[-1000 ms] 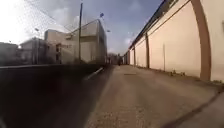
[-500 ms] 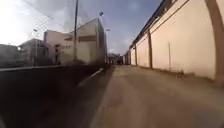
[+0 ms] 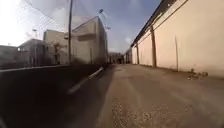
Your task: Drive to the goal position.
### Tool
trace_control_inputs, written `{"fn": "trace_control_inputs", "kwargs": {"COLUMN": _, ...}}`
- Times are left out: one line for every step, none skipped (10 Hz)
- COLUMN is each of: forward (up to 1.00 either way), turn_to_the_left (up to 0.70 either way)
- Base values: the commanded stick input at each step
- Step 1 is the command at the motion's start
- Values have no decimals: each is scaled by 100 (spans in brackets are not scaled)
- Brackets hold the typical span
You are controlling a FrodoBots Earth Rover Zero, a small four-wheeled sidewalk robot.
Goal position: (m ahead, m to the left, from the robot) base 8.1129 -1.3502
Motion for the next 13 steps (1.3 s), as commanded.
{"fn": "trace_control_inputs", "kwargs": {"forward": 100, "turn_to_the_left": -27}}
{"fn": "trace_control_inputs", "kwargs": {"forward": 100, "turn_to_the_left": -18}}
{"fn": "trace_control_inputs", "kwargs": {"forward": 100, "turn_to_the_left": -1}}
{"fn": "trace_control_inputs", "kwargs": {"forward": 100, "turn_to_the_left": 0}}
{"fn": "trace_control_inputs", "kwargs": {"forward": 100, "turn_to_the_left": 0}}
{"fn": "trace_control_inputs", "kwargs": {"forward": 100, "turn_to_the_left": 0}}
{"fn": "trace_control_inputs", "kwargs": {"forward": 100, "turn_to_the_left": 0}}
{"fn": "trace_control_inputs", "kwargs": {"forward": 100, "turn_to_the_left": 0}}
{"fn": "trace_control_inputs", "kwargs": {"forward": 100, "turn_to_the_left": 0}}
{"fn": "trace_control_inputs", "kwargs": {"forward": 100, "turn_to_the_left": 0}}
{"fn": "trace_control_inputs", "kwargs": {"forward": 100, "turn_to_the_left": 0}}
{"fn": "trace_control_inputs", "kwargs": {"forward": 100, "turn_to_the_left": 0}}
{"fn": "trace_control_inputs", "kwargs": {"forward": 100, "turn_to_the_left": 0}}
